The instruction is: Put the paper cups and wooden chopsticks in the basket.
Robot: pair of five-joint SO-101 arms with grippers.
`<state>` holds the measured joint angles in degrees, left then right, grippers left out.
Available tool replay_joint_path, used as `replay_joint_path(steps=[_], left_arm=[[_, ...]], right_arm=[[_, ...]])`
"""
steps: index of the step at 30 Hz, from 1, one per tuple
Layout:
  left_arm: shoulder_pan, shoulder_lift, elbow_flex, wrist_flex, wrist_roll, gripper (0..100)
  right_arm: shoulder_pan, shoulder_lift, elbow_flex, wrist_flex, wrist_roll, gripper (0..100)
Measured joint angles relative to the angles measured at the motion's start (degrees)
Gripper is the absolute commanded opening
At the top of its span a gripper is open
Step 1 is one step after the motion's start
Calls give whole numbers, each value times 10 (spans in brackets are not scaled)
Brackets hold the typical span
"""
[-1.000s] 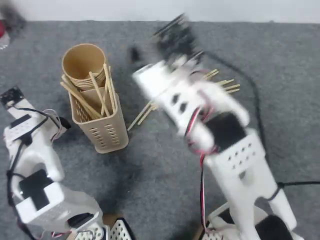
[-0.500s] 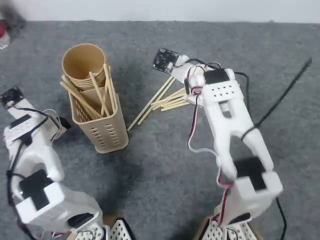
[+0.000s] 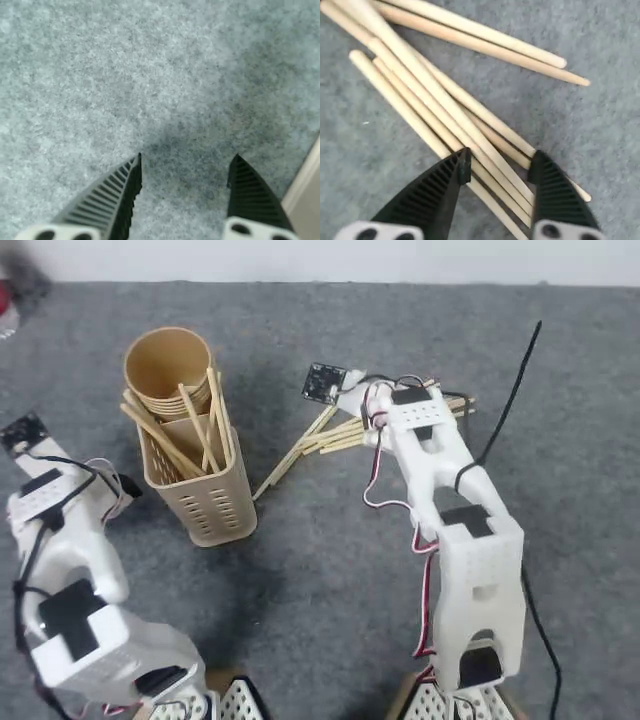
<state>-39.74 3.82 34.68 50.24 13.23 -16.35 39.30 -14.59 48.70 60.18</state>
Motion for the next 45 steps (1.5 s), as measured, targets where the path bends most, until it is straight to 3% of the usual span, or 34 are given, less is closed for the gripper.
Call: replay_joint_path(steps=[2, 11, 18, 20, 23, 25, 27, 31, 33, 35, 45], left_arm=[[0, 0, 0, 0, 0, 261], [0, 0, 0, 0, 0, 261], [0, 0, 0, 0, 0, 261], [0, 0, 0, 0, 0, 261], [0, 0, 0, 0, 0, 261], [0, 0, 0, 0, 0, 261], [0, 0, 0, 0, 0, 261], [0, 0, 0, 0, 0, 261], [0, 0, 0, 0, 0, 261], [0, 0, 0, 0, 0, 261], [0, 0, 0, 0, 0, 261]], right_arm=[[0, 16, -31, 16, 3, 38], [9, 30, -109, 166, 3, 7], [7, 4, -114, 276, 47, 14], [6, -15, -114, 277, 48, 76], [7, -35, -114, 260, 48, 258], [8, -38, -114, 230, 47, 307], [4, -38, -114, 178, 11, 255], [-10, -15, -114, 21, -55, 0], [-18, 21, -114, -64, -64, 37], [-21, 44, -114, -113, -67, 1], [-79, 45, -113, -34, -69, 7]])
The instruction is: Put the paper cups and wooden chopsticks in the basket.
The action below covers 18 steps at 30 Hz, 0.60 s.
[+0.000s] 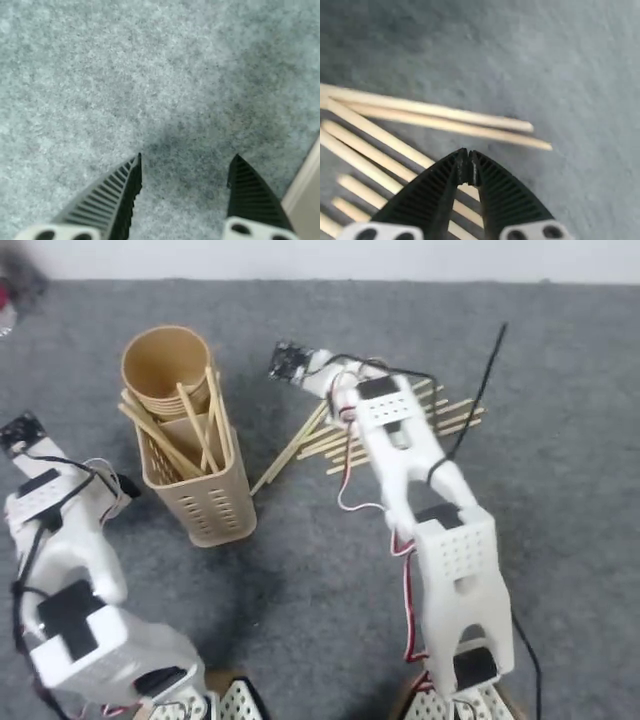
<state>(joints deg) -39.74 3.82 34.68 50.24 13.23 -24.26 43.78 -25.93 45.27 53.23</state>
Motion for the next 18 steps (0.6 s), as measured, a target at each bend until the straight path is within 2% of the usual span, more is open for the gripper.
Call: replay_joint_path(steps=[4, 7, 11, 18], left_arm=[[0, 0, 0, 0, 0, 261], [0, 0, 0, 0, 0, 261], [0, 0, 0, 0, 0, 261], [0, 0, 0, 0, 0, 261]], right_arm=[[-37, 0, 0, -17, -1, 7], [-65, 0, 0, -66, -2, 7], [-70, 37, -1, -119, -3, 7], [-71, 89, -19, -105, -3, 7]])
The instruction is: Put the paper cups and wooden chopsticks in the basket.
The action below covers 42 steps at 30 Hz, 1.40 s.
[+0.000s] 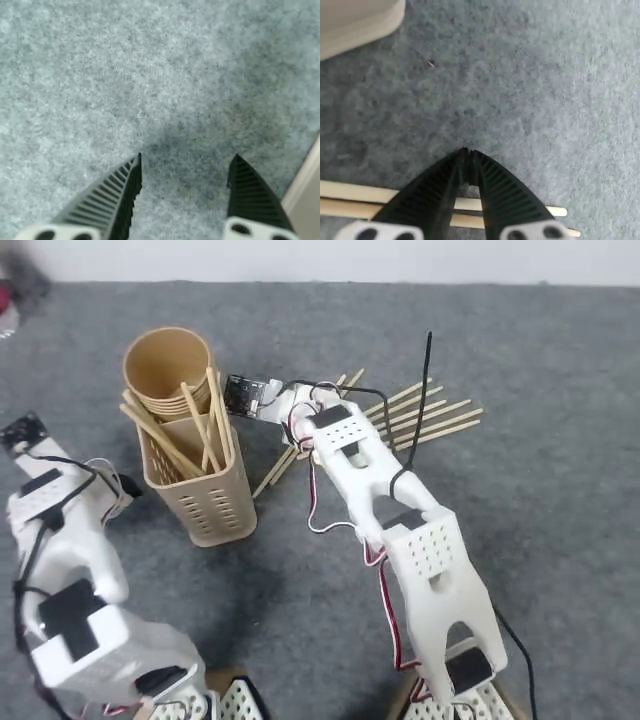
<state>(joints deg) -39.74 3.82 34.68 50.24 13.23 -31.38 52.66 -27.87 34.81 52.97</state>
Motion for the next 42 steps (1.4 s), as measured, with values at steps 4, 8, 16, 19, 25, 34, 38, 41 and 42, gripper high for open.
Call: replay_joint_path(steps=[4, 8, 16, 19, 25, 34, 38, 41, 42], left_arm=[[0, 0, 0, 0, 0, 261], [0, 0, 0, 0, 0, 261], [0, 0, 0, 3, 0, 261], [0, 0, 0, 3, 0, 261], [0, 0, 0, 3, 0, 261], [0, 0, 0, 3, 0, 261], [0, 0, 0, 3, 0, 261], [0, 0, 0, 3, 0, 261], [0, 0, 0, 3, 0, 261]], right_arm=[[13, -6, -7, 66, -1, 7], [39, -34, -7, 154, -2, 7], [100, -84, 2, 342, -2, 7], [110, -85, 3, 408, -2, 7], [130, -87, 3, 491, 23, 7], [144, -287, 4, 533, 25, 9], [151, -338, 6, 578, 47, 9], [175, -338, 33, 585, 110, 9], [185, -338, 45, 579, 125, 9]])
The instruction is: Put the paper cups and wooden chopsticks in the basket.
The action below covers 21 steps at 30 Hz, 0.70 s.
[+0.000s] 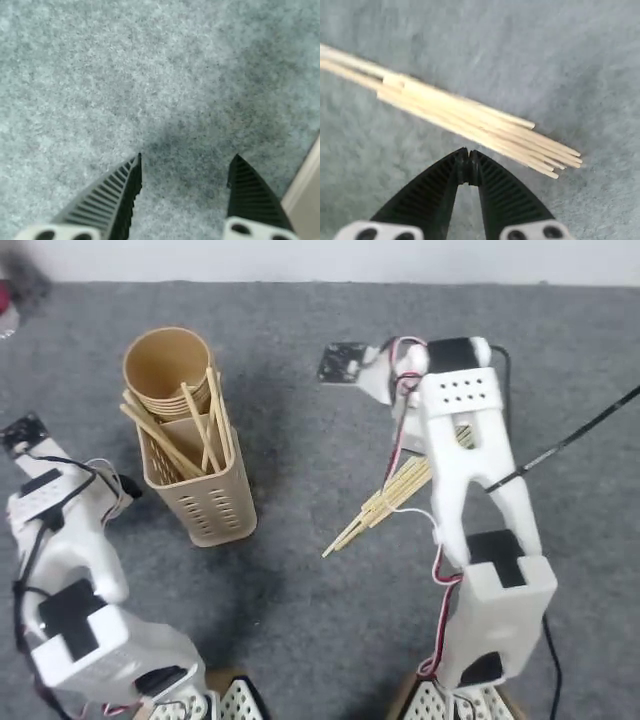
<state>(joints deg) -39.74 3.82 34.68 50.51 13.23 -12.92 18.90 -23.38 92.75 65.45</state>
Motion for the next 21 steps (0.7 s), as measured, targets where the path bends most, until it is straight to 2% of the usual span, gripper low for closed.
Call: replay_joint_path(steps=[7, 11, 14, 16, 21], left_arm=[[0, 0, 0, 0, 0, 261], [0, 0, 0, 0, 0, 261], [0, 0, 0, 0, 0, 261], [0, 0, 0, 0, 0, 261], [0, 0, 0, 0, 0, 261]], right_arm=[[71, -40, 97, -12, 112, 9], [92, -129, 186, -28, 131, 9], [89, -227, 274, -52, 131, 8], [87, -305, 339, -85, 103, 8], [76, -491, 525, -260, 13, 10]])
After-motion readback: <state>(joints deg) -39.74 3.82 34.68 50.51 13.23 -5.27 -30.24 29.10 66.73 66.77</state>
